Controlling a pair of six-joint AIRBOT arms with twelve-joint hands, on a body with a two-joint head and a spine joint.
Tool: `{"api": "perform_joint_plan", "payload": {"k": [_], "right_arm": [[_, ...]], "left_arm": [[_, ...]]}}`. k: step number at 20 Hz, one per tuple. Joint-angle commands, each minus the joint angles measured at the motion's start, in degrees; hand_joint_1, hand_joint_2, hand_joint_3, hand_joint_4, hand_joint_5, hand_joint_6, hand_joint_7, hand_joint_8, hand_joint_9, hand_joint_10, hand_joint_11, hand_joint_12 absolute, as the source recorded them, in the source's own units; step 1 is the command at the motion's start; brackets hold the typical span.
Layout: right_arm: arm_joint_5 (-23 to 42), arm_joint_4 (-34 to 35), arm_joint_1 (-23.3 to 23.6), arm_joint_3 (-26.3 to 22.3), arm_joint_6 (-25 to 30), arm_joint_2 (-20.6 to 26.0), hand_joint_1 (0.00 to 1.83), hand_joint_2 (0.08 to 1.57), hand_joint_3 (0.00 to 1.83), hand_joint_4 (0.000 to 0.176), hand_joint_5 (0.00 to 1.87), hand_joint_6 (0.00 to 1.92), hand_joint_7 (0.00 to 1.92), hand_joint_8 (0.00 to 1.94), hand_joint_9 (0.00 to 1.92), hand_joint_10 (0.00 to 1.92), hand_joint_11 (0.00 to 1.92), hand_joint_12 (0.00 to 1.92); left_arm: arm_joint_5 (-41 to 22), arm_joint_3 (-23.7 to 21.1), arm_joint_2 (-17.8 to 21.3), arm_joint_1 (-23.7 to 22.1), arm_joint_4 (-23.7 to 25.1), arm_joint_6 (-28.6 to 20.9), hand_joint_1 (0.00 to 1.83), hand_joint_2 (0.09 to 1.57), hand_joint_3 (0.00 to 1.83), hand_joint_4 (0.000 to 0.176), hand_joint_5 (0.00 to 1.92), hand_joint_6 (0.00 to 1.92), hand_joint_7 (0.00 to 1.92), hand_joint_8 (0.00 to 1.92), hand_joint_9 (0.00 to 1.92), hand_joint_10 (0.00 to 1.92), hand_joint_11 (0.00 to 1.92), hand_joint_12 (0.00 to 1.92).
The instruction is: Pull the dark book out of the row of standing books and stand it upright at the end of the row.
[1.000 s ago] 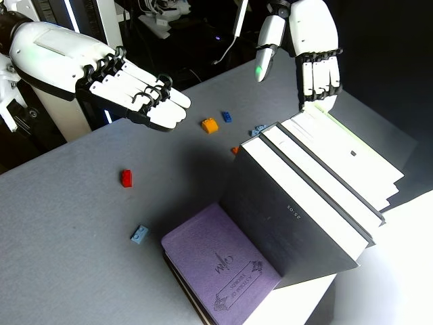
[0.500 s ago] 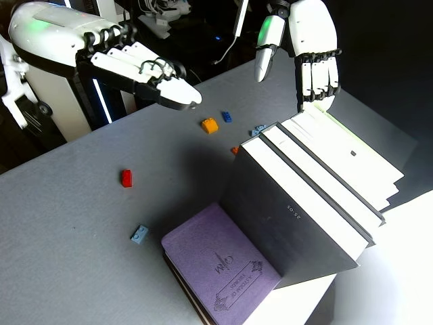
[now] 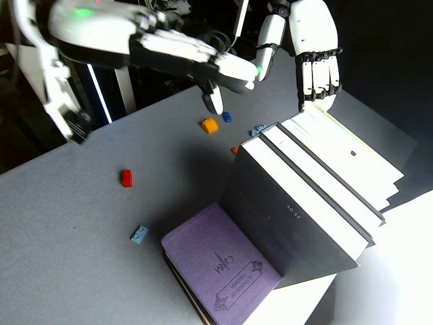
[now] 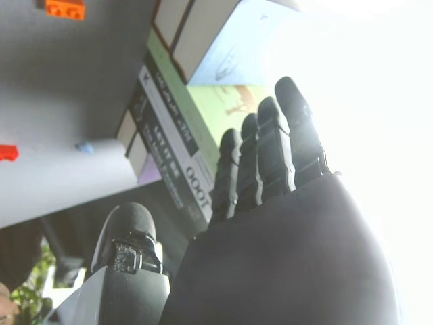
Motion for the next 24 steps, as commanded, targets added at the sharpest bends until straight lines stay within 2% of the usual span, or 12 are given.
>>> {"api": "perform_joint_plan", "payload": {"k": [1,4,6,8,12,14,15,16,19,20,22,24], "right_arm": [[6.1,-3.3,1.3,0.7,-0.6,-0.3,0.0,1.2,0.03,0.0,0.75,0.48,0.25,0.02,0.0,0.0,0.0,0.0],[6.5,-6.0,1.8,4.4,-0.8,-3.7,0.0,1.19,0.02,0.0,0.74,0.48,0.25,0.02,0.0,0.0,0.0,0.0],[6.8,-6.9,1.9,5.6,-0.9,-5.0,0.0,1.17,0.0,0.0,0.65,0.54,0.19,0.0,0.0,0.0,0.0,0.0],[7.6,-7.2,2.2,6.9,-1.2,-6.5,0.0,1.18,0.0,0.0,0.67,0.55,0.17,0.0,0.0,0.0,0.0,0.0],[7.7,-7.4,2.5,10.0,-1.3,-9.1,0.0,1.18,0.01,0.0,0.67,0.56,0.23,0.03,0.0,0.0,0.0,0.0],[7.7,-7.4,2.4,11.8,-1.3,-10.3,0.0,1.19,0.01,0.0,0.71,0.57,0.27,0.03,0.01,0.0,0.0,0.0],[7.7,-7.4,2.3,12.2,-1.2,-10.7,0.0,1.18,0.0,0.0,0.69,0.56,0.24,0.02,0.0,0.0,0.0,0.0],[7.6,-7.4,2.2,12.5,-1.0,-10.9,0.0,1.18,0.0,0.0,0.67,0.56,0.22,0.01,0.0,0.0,0.0,0.0],[7.5,-6.6,1.7,12.0,-0.8,-11.0,0.0,1.19,0.01,0.0,0.7,0.56,0.23,0.01,0.0,0.0,0.0,0.0],[7.6,-5.8,1.7,11.8,-0.9,-11.0,0.0,1.18,0.0,0.0,0.66,0.55,0.2,0.0,0.0,0.0,0.0,0.0],[7.6,-3.0,1.7,11.1,-2.1,-11.0,0.0,1.19,0.01,0.0,0.64,0.55,0.22,0.01,0.0,0.0,0.0,0.0],[7.7,0.0,1.7,10.1,-3.6,-10.8,0.0,1.19,0.01,0.0,0.69,0.57,0.23,0.01,0.0,0.0,0.0,0.0]], "left_arm": [[-4.4,-0.1,0.3,-0.7,1.4,0.1,0.0,1.26,0.0,0.0,0.15,0.01,0.12,0.0,0.13,0.0,0.0,0.5],[-4.4,-0.1,0.3,-0.7,1.4,0.1,0.0,1.26,0.0,0.0,0.16,0.0,0.15,0.01,0.16,0.0,0.02,0.55],[-4.3,-0.1,0.3,-0.7,1.4,0.1,0.0,1.26,0.0,0.01,0.12,0.0,0.13,0.0,0.14,0.0,0.0,0.49],[-4.3,-0.1,0.3,-0.6,1.4,0.1,0.0,1.24,0.0,0.002,0.11,0.0,0.11,0.0,0.12,0.0,0.0,0.5],[-4.3,-0.1,0.3,-0.6,1.4,0.0,0.0,1.25,0.0,0.01,0.1,0.0,0.1,0.0,0.1,0.0,0.0,0.45],[-4.2,-0.1,0.3,-0.6,1.4,0.0,0.0,1.26,0.0,0.001,0.11,0.0,0.09,0.0,0.11,0.0,0.0,0.47],[-4.2,-0.1,0.3,-0.7,1.4,0.0,0.0,1.25,0.0,0.018,0.11,0.0,0.1,0.0,0.11,0.0,0.0,0.5],[-4.2,-0.1,0.3,-0.7,1.4,0.0,0.0,1.25,0.0,0.021,0.12,0.01,0.1,0.0,0.11,0.0,0.0,0.51],[-4.2,-0.1,0.3,-0.7,1.4,0.0,0.0,1.26,0.0,0.0,0.13,0.01,0.11,0.01,0.12,0.01,0.0,0.52],[-4.2,-0.1,0.3,-0.7,1.4,0.0,0.0,1.26,0.0,0.0,0.14,0.01,0.13,0.01,0.14,0.01,0.0,0.56],[-4.2,-0.1,0.3,-0.7,1.4,0.0,0.0,1.24,0.0,0.02,0.14,0.0,0.13,0.0,0.14,0.0,0.0,0.56],[-4.2,0.0,0.3,-0.6,1.5,0.0,0.0,1.25,0.0,0.005,0.12,0.0,0.11,0.0,0.13,0.0,0.0,0.52]]}}
